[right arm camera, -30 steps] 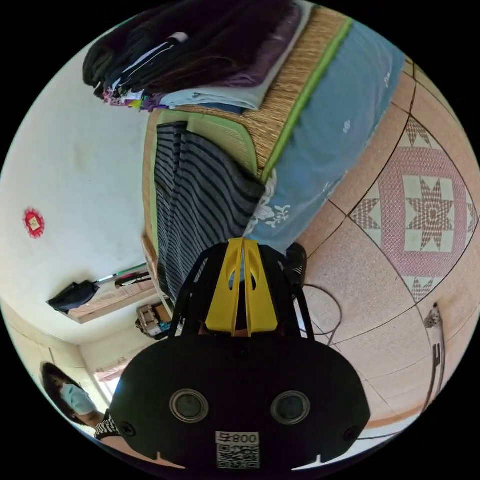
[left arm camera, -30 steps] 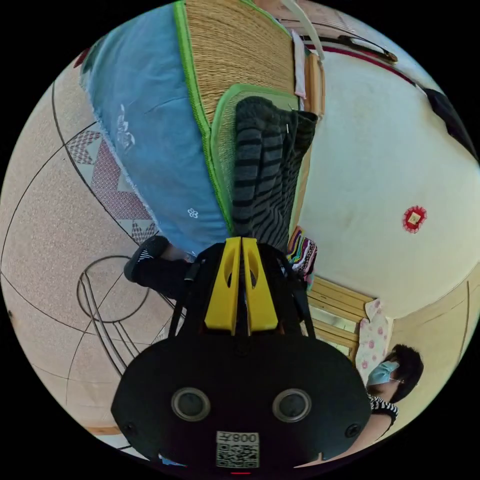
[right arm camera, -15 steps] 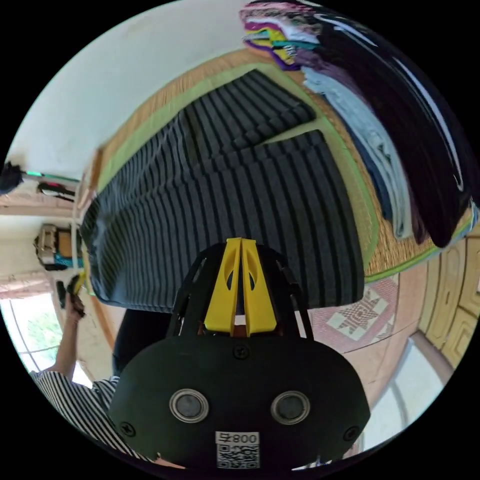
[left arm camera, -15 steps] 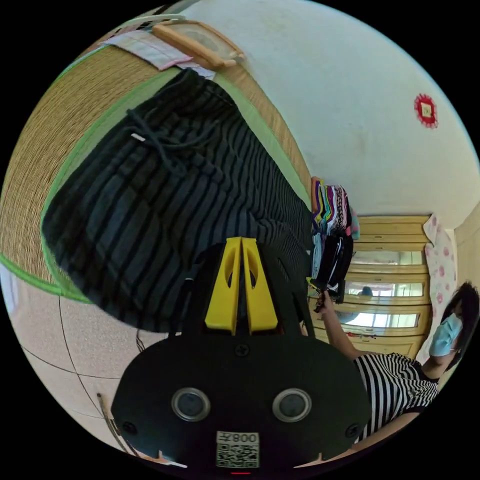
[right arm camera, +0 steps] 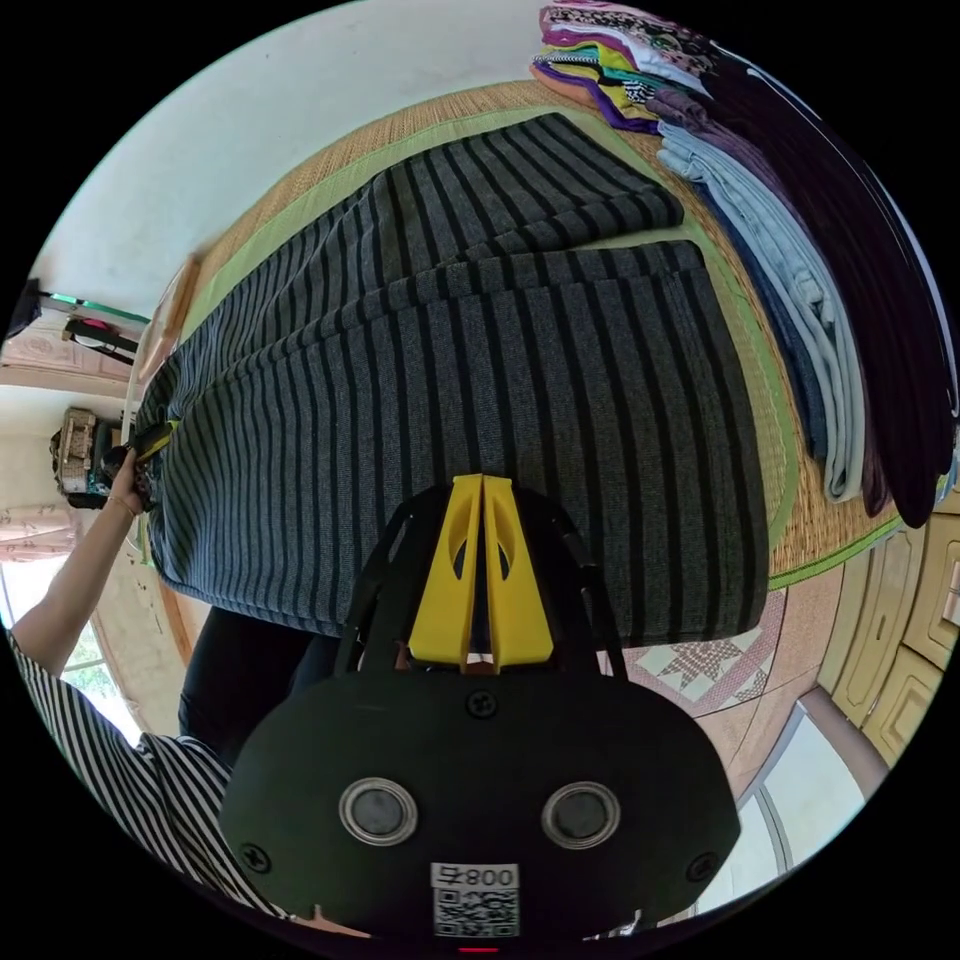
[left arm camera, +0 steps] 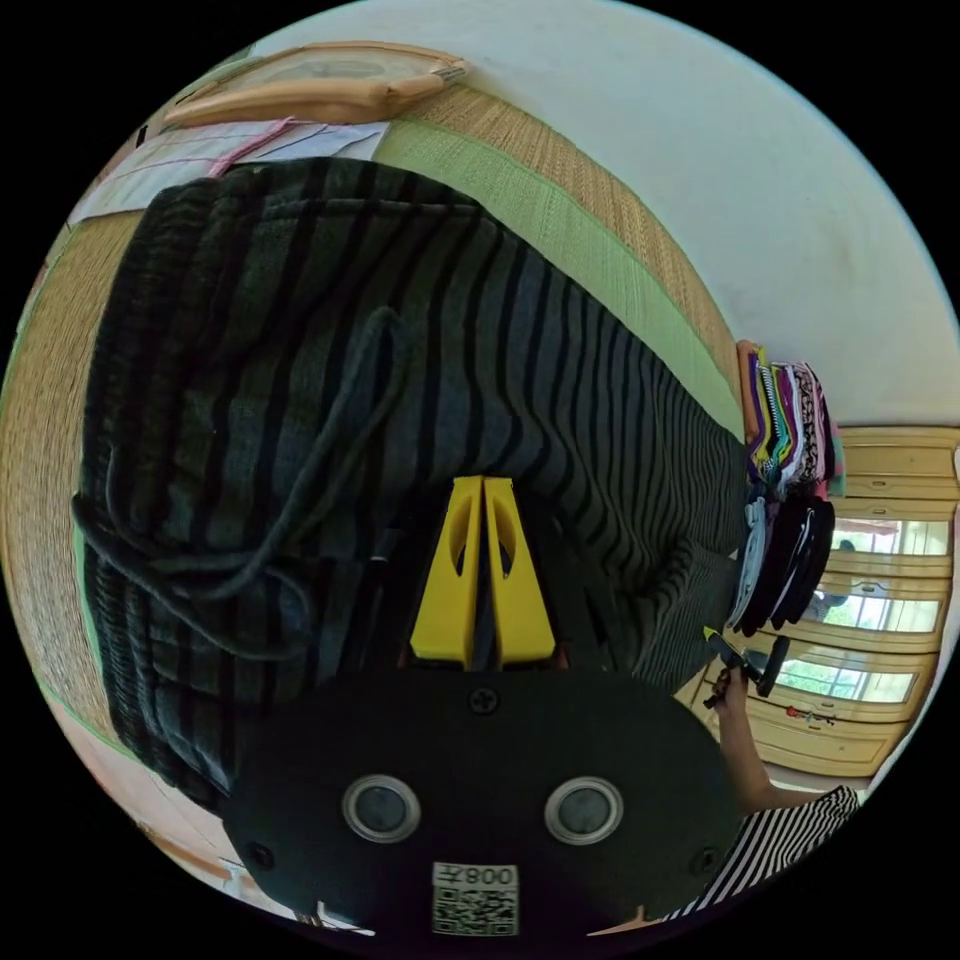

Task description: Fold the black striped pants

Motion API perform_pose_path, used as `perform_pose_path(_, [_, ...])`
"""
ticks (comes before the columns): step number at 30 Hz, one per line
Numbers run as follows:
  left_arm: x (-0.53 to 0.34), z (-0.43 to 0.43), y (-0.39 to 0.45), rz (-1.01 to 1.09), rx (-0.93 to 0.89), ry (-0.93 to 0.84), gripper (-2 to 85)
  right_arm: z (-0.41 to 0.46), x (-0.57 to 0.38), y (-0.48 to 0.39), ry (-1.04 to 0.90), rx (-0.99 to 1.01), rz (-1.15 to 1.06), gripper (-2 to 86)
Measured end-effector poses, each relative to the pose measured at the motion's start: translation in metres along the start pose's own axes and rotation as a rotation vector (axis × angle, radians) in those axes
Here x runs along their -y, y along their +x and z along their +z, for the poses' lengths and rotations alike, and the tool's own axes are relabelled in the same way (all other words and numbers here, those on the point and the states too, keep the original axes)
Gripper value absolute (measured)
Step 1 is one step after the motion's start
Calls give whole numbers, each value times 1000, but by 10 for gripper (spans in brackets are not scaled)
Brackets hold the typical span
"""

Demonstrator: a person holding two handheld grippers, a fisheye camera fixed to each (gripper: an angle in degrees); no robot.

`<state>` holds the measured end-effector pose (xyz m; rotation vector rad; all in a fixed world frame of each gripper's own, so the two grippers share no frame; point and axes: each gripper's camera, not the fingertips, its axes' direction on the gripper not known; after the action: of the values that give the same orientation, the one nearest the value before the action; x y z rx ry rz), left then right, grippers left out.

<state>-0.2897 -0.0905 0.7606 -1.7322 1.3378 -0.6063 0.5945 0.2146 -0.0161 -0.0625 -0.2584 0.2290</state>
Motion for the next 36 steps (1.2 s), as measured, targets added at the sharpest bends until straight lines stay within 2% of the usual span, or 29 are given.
perform_pose_path(7, [48,-18,28,14,20,30,1,-10,19,-34,8,-4,-9,-3])
perform_pose_path(12, [51,-31,38,10,-1,49,1,-24,33,-50,-9,47,40,-1])
perform_pose_path(20, [47,-46,84,226,-114,34,0,-73,111,-127,178,120,-116,0])
perform_pose_path(25, [63,-31,118,338,1,-70,0,-42,199,-215,58,41,-303,0])
perform_pose_path(29, [77,-29,121,329,27,-85,0,-12,235,-245,-38,-18,-303,1])
perform_pose_path(36, [95,-39,114,286,-3,-43,0,-23,290,-271,12,57,-235,0])
